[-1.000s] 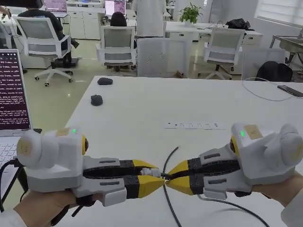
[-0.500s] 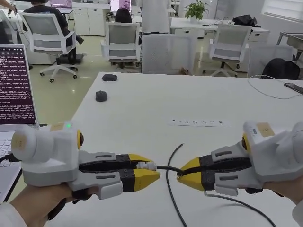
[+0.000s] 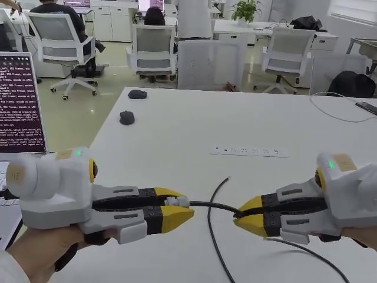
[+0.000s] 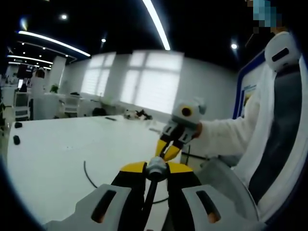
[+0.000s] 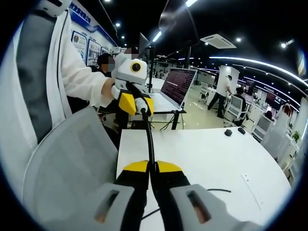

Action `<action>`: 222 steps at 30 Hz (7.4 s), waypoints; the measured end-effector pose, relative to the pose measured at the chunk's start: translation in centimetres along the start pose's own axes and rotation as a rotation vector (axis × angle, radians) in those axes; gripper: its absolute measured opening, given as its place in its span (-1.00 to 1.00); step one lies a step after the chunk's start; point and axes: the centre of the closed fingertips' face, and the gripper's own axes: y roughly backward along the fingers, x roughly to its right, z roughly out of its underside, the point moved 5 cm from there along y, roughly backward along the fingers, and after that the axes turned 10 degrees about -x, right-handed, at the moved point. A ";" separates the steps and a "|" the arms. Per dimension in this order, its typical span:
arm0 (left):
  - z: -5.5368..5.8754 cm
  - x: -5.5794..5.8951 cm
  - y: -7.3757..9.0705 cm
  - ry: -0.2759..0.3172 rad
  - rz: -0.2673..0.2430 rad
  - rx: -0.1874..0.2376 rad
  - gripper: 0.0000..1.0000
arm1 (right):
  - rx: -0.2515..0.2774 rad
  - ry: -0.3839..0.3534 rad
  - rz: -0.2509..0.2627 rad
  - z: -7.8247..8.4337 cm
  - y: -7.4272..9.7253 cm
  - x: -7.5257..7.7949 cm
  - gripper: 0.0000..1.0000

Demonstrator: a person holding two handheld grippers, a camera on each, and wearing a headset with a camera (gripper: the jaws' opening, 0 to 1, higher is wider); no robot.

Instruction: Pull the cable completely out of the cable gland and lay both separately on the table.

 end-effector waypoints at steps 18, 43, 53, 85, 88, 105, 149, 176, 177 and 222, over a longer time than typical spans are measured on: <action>-0.3 0.5 -0.6 -0.020 0.020 -0.012 -0.67 | 0.008 -0.030 0.015 0.8 0.4 -0.2 -0.92; -0.2 1.2 -1.5 -0.042 0.053 -0.026 -0.67 | 0.057 0.070 0.003 -2.9 -1.0 -0.9 -0.49; -0.1 1.5 -1.7 -0.047 0.059 -0.028 -0.67 | 0.083 0.101 -0.032 -3.9 -1.4 -1.4 -0.89; -0.1 0.4 -0.8 -0.018 0.033 0.003 -0.67 | 0.023 0.024 0.003 -0.8 -1.4 -0.1 -0.90; -0.3 0.3 -0.8 -0.013 0.032 0.010 -0.67 | 0.019 0.014 0.006 -0.4 -1.3 -0.1 -0.90; -0.3 0.5 -1.1 -0.009 0.024 -0.003 -0.67 | 0.004 -0.013 0.003 0.6 -1.5 -0.2 -0.91; -0.3 0.4 -1.0 -0.019 0.019 -0.008 -0.68 | 0.058 0.047 -0.050 -2.4 -3.5 -0.8 -0.93; 0.1 -1.1 0.3 0.019 -0.019 0.023 -0.67 | -0.113 -0.045 -0.005 4.6 -4.4 1.2 -0.93; 0.1 -1.2 0.4 0.020 -0.020 0.024 -0.67 | -0.125 -0.053 0.004 5.0 -4.4 1.4 -0.93; 4.0 -4.8 -0.6 0.159 -0.052 -0.027 -0.67 | -0.379 -0.298 0.003 17.5 -14.0 3.7 -0.80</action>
